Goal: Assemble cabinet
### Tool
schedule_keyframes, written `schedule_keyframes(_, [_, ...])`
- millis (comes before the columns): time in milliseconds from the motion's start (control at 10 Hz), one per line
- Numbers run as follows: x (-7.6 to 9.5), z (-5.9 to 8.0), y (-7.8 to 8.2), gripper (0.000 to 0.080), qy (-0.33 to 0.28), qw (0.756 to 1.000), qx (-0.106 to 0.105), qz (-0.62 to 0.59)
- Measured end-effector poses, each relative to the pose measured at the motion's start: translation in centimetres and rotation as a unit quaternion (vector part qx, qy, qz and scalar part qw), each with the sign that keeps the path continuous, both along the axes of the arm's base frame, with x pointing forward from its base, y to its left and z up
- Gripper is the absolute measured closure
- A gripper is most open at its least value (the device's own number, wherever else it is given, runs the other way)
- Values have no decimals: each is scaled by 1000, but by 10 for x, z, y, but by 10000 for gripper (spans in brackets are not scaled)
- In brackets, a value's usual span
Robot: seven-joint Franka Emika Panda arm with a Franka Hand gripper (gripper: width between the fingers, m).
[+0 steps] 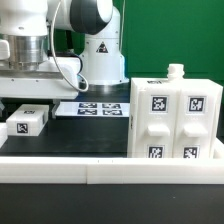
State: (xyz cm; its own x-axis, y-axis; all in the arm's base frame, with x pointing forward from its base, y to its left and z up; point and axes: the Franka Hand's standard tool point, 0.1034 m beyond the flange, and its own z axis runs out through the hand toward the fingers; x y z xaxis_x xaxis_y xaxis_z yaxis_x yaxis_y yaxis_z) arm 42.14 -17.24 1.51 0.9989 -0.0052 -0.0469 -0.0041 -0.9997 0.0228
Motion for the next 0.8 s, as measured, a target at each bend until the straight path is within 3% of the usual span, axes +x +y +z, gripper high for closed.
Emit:
schedule_keyframes(200, [1,0,1,234,0,1000,0,3])
schedule_keyframes(800, [2,2,2,242,0,1000,1,5])
